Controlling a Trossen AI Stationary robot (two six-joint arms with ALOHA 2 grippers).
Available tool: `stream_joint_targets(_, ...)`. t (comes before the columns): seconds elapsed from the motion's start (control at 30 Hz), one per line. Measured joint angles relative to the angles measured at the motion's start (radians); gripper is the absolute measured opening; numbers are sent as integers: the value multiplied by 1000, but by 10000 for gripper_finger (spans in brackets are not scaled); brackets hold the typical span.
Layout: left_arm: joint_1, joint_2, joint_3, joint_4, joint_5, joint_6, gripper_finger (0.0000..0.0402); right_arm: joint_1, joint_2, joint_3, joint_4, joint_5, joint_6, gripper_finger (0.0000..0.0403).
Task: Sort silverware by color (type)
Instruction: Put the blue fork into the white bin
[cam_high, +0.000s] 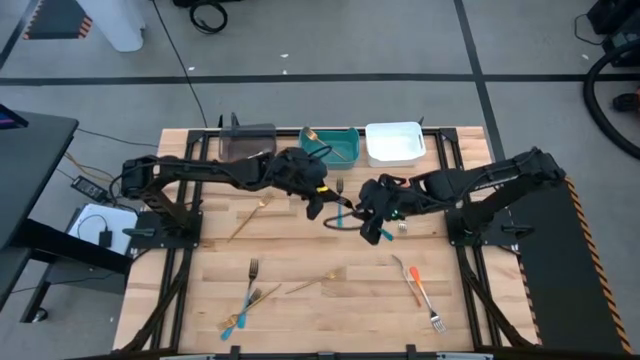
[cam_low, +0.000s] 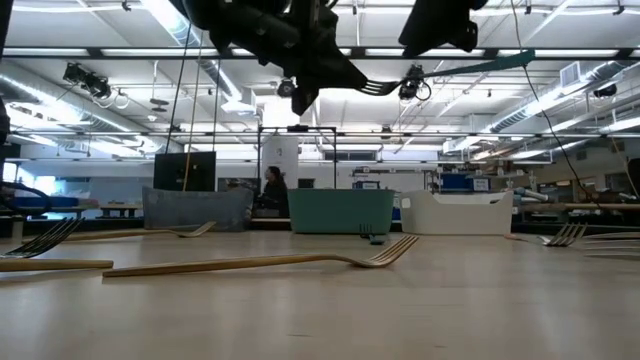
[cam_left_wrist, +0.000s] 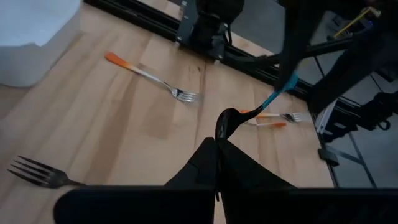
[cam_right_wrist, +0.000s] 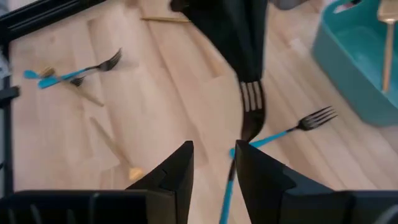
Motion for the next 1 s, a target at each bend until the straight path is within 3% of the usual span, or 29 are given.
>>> stream_joint_targets(0.4, 37, 0, -1, 47, -3, 48, 9, -133, 51, 0, -11, -136, 0, 138)
stream_joint_targets(0.87, 89, -2, 1, 64, 25, 86, 9, -224, 66, -1, 1, -138, -17, 137)
stream_joint_targets(1.0, 113, -2, 1, 75, 31, 88, 9, -250, 67, 0, 0, -204, -23, 131)
